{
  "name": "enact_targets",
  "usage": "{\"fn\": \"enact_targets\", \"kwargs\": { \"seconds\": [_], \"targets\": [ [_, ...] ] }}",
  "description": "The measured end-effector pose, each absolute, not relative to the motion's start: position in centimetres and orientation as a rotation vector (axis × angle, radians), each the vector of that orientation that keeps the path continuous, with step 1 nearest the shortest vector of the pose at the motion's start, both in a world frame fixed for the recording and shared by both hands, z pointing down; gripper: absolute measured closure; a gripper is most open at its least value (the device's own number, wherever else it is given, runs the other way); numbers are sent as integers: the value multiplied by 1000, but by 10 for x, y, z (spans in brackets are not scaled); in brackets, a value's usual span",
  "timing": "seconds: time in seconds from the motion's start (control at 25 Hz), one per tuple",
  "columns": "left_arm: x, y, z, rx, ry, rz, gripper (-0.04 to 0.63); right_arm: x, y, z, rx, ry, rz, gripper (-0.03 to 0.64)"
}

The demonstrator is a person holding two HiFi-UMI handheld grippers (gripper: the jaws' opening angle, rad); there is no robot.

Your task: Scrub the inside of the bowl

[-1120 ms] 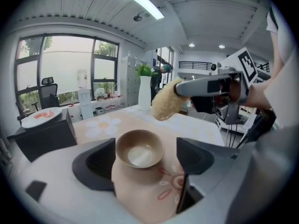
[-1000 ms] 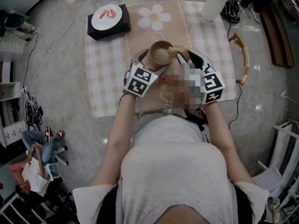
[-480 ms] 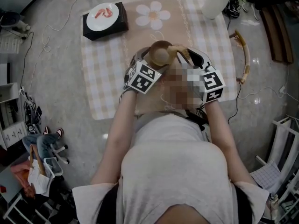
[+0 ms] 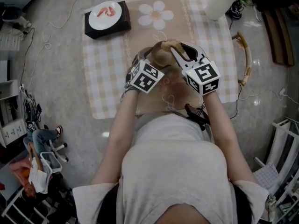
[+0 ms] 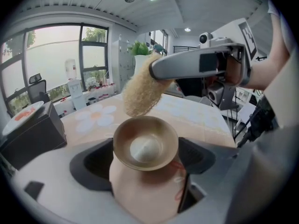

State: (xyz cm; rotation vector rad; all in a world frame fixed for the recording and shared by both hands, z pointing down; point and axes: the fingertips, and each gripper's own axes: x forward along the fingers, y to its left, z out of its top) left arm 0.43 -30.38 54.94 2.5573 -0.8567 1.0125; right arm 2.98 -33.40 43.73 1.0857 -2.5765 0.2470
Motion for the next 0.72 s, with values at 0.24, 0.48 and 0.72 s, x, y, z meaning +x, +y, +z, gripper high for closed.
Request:
{"fn": "enact_targets", "kwargs": {
  "seconds": [0.24,0.48,0.72],
  "targets": [
    [4,-303,549,2552,-850,1019,189,6,-354,455,957,-2562,266,512],
    [4,-304,549,2550,-844,1021,189,-8,-360,470,858,-2512,278,512],
    [5,-304,549,2550,-841,1029,189,-9,-362,481,826,-2473,272,514]
  ]
}}
